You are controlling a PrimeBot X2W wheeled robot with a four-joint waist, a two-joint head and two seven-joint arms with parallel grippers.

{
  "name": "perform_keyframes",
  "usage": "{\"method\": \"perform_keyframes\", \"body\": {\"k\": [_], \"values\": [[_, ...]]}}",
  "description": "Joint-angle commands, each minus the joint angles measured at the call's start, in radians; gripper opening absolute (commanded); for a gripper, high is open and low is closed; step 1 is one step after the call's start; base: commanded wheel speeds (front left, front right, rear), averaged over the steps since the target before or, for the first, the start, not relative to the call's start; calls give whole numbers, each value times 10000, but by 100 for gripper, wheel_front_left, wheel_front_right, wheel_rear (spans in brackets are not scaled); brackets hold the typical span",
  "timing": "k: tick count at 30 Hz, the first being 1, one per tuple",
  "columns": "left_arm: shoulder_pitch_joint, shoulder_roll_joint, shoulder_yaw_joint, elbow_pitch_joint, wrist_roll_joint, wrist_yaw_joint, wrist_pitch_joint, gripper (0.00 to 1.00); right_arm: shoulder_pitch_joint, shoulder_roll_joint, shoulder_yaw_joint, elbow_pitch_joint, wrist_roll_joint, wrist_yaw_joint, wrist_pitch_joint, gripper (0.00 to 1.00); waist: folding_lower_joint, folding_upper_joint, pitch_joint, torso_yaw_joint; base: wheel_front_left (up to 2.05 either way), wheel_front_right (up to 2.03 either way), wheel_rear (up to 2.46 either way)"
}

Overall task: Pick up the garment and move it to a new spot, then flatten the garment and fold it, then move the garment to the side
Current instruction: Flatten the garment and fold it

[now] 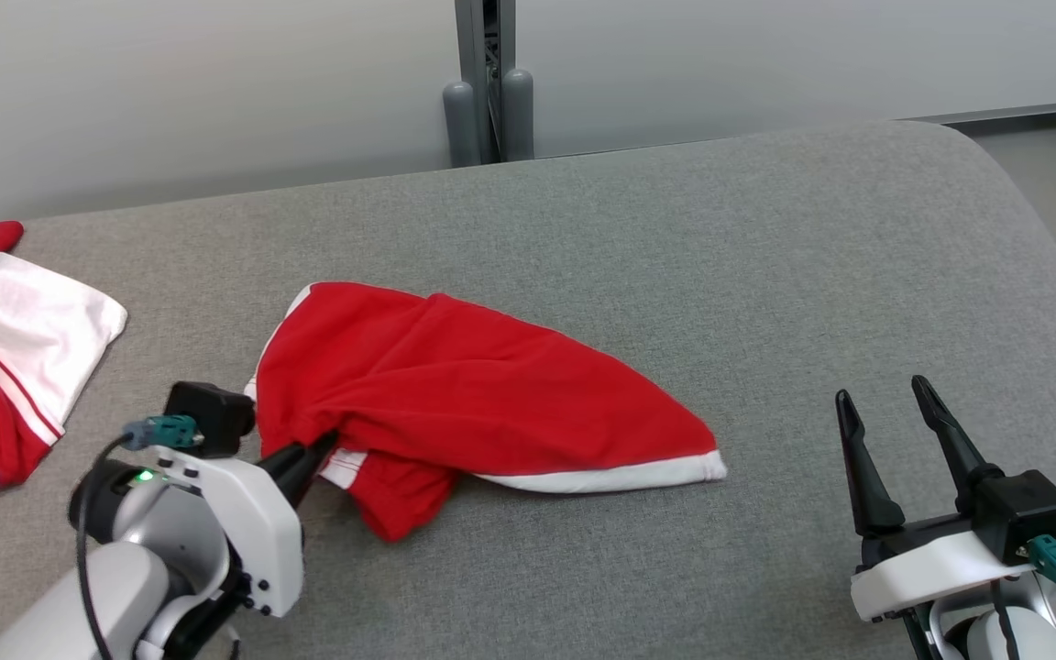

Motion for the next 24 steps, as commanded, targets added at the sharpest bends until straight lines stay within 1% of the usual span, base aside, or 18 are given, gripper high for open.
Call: {"method": "perform_keyframes", "body": {"k": [1,5,8,11,14,18,20,21,23,24], "values": [[-146,373,74,-411,92,92,238,0,-84,-60,-42,-7,-36,-3,-56,100,0,0,35,-44,0,0,0],[-69,1015,247,-1519,32,340,740,0,-98,-58,-52,-34,-12,-3,-56,100,0,0,84,-120,0,0,0],[129,1124,281,-1839,14,512,824,0,-69,-58,-32,3,22,-3,-56,100,0,0,105,-145,0,0,0],[432,907,340,-1729,-88,730,514,0,-66,-57,120,103,98,-3,-56,100,0,0,156,-191,0,0,0],[694,531,373,-1033,-41,926,-84,0,-115,-63,283,224,17,-3,-56,100,0,0,219,-213,0,0,0],[766,-21,350,98,40,893,-852,0,-211,-62,345,331,-2,-3,-56,100,0,0,293,-230,0,0,0],[737,-274,338,631,7,801,-1141,0,-221,-57,347,354,10,-3,-56,100,0,0,320,-223,0,0,0],[685,-373,361,851,-10,777,-1294,11,-241,-57,338,366,14,-3,-56,100,0,0,329,-213,0,0,0],[563,-468,378,1301,72,743,-1548,78,-288,-60,330,385,15,-3,-56,100,0,0,332,-190,0,0,0],[508,-499,372,1510,131,731,-1655,100,-304,-58,337,396,12,-3,-56,100,0,0,325,-177,0,0,0]]}}
